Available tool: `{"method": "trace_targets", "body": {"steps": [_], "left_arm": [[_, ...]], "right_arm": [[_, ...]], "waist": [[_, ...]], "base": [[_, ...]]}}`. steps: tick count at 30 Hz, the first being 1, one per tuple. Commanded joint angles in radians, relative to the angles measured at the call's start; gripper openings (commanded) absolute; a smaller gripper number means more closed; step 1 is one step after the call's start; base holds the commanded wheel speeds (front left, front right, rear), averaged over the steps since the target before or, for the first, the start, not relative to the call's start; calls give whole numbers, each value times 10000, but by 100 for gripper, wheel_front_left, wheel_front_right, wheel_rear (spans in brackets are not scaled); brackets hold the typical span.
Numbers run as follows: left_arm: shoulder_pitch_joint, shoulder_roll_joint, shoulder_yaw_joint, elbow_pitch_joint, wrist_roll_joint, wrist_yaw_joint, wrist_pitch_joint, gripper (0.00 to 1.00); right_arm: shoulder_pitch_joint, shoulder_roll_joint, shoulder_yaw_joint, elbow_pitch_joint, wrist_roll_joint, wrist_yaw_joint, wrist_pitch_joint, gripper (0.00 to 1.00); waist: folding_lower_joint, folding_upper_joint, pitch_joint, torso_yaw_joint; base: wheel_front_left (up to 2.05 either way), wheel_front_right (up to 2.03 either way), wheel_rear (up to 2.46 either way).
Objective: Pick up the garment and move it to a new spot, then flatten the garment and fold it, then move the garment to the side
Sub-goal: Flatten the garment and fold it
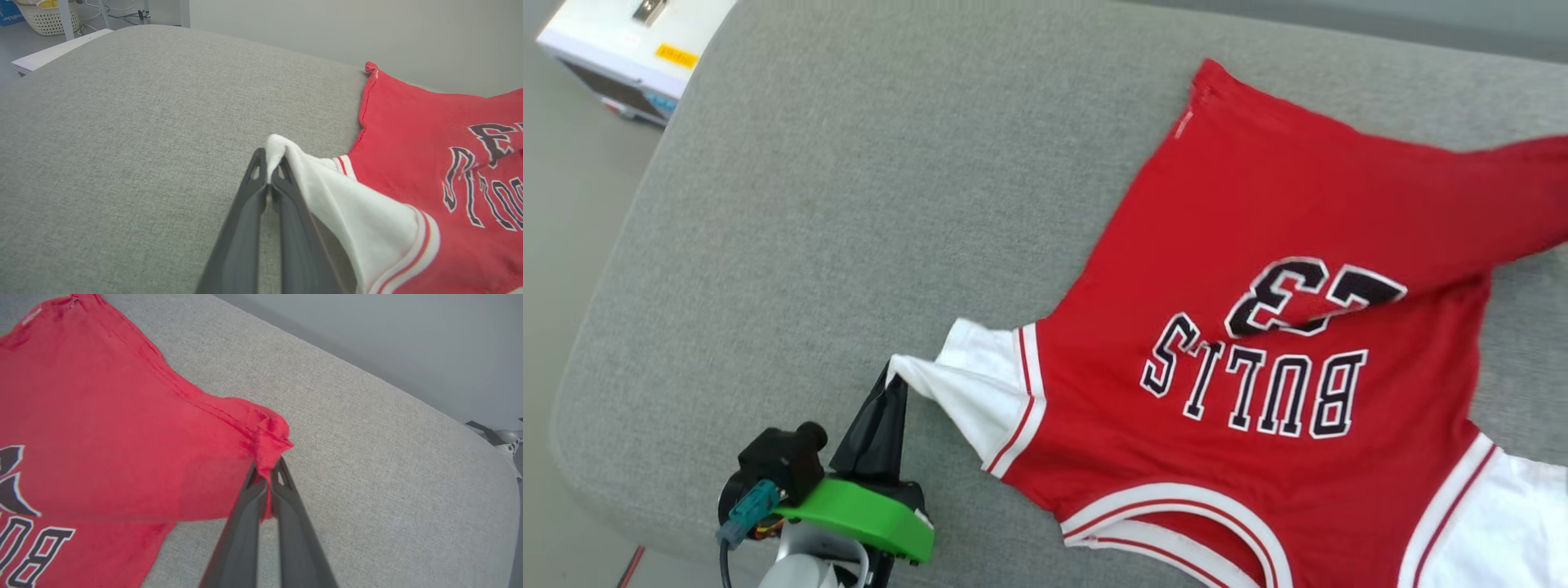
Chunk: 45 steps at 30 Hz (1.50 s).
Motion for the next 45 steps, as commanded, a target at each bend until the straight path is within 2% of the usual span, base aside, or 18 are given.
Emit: {"method": "trace_targets", "body": {"steps": [1, 6, 13, 17, 20, 26, 27, 29, 30, 31, 38, 45], "left_arm": [[186, 90, 89, 16, 27, -8, -57, 0], [536, 215, 182, 93, -5, 37, -56, 0], [792, 323, 222, 266, -62, 104, -54, 0], [941, 353, 217, 354, -87, 138, -54, 0], [1026, 376, 211, 420, -101, 158, -55, 0], [1057, 470, 202, 547, -106, 188, -55, 0], [1052, 513, 209, 584, -128, 200, -55, 0], [1056, 542, 211, 594, -127, 216, -55, 0], [1060, 550, 212, 595, -127, 224, -55, 0], [1067, 547, 210, 589, -131, 236, -55, 0], [1011, 529, 106, 516, -96, 243, -55, 0], [783, 536, 13, 349, -43, 241, -56, 0]], "right_arm": [[606, -173, -195, -142, 183, -7, -252, 0], [2793, -392, -1147, -440, 605, -7, -928, 0], [6192, -63, -2893, -638, 607, -7, -1618, 0], [8272, 758, -4019, -832, 482, -7, -1765, 0], [9561, 1602, -4724, -1033, 260, -7, -1729, 0], [10946, 3085, -5604, -1145, -188, -7, -1331, 0], [11108, 3551, -5912, -1221, -446, -7, -1277, 0], [11091, 3747, -6132, -1395, -514, -7, -1321, 48], [11078, 3767, -6222, -1525, -579, -7, -1377, 48], [11034, 3781, -6359, -1710, -649, -7, -1467, 100], [10377, 3463, -7092, -3264, -1022, -7, -1932, 100], [8765, 2563, -7092, -4582, -1481, -7, -1693, 100]], "waist": [[0, 0, -625, -583], [0, 0, -1000, -981], [0, 0, -1453, -1277], [0, 0, -1631, -1389], [0, 0, -1712, -1458], [0, 0, -1758, -1534], [0, 0, -1782, -1564], [0, 0, -1804, -1574], [0, 0, -1810, -1578], [0, 0, -1814, -1583], [0, 0, -1793, -1479], [0, 0, -1498, -1249]], "base": [[0, 0, 0], [0, 0, 0], [0, 0, 0], [0, 0, 0], [0, 0, 0], [0, 0, 0], [0, 0, 0], [0, 0, 0], [0, 0, 0], [0, 0, 0], [0, 0, 0], [0, 0, 0]]}}
